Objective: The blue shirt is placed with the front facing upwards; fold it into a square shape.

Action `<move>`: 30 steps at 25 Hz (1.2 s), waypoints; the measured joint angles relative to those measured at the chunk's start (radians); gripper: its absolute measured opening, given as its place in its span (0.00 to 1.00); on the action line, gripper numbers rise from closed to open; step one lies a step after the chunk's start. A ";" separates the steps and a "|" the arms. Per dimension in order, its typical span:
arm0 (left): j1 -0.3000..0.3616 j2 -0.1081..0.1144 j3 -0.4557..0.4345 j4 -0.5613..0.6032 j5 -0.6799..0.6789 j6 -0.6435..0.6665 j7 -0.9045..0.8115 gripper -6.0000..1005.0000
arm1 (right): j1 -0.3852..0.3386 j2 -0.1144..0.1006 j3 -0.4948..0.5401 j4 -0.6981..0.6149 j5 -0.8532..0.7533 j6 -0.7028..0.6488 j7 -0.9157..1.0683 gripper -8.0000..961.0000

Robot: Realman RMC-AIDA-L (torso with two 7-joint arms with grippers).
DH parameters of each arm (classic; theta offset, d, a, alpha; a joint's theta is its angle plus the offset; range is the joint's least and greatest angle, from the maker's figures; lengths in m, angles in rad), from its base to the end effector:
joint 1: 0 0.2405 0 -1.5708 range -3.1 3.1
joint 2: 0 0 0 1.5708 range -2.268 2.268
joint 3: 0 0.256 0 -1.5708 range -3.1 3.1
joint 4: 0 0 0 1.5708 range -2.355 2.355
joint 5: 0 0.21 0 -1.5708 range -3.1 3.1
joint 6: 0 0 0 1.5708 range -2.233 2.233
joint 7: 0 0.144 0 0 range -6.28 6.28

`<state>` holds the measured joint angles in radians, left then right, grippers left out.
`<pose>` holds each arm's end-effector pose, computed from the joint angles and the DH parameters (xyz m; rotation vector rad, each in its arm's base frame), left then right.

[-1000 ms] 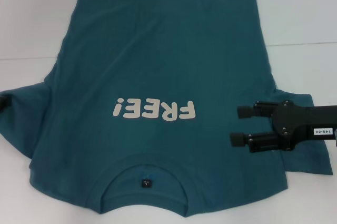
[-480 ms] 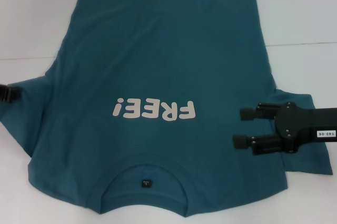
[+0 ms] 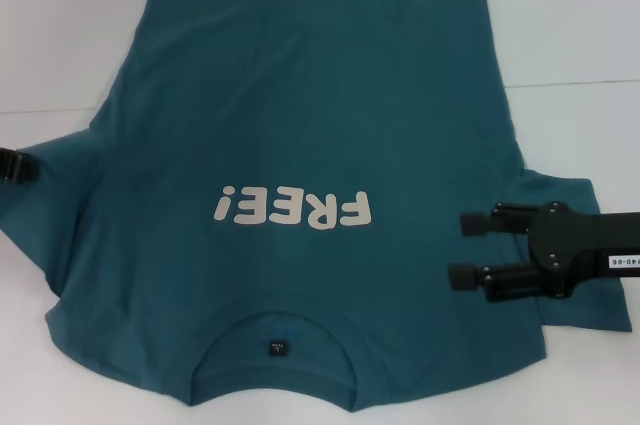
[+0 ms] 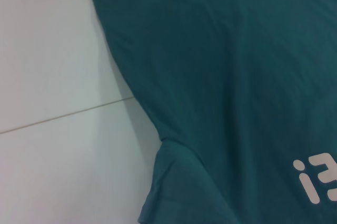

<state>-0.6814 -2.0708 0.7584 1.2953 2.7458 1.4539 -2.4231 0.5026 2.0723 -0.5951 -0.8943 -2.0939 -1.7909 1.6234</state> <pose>-0.2341 0.4028 0.1102 -2.1573 -1.1223 0.1129 0.2549 0.3161 0.0467 -2.7851 0.7463 0.6864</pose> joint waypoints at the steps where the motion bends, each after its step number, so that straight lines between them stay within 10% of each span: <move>1: 0.000 0.000 0.002 0.005 0.001 0.003 -0.001 0.08 | 0.000 0.000 0.000 0.000 0.000 -0.001 -0.001 0.95; 17: -0.056 0.047 0.013 0.027 0.003 0.080 -0.008 0.10 | 0.004 0.001 -0.005 0.000 0.000 -0.004 0.001 0.95; 30: -0.115 -0.016 0.024 0.039 -0.005 0.164 -0.061 0.11 | -0.007 0.004 -0.009 0.009 -0.007 -0.005 -0.001 0.95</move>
<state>-0.7967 -2.0865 0.7823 1.3340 2.7408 1.6178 -2.4845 0.4958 2.0764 -0.6044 -0.8855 -2.1006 -1.7956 1.6228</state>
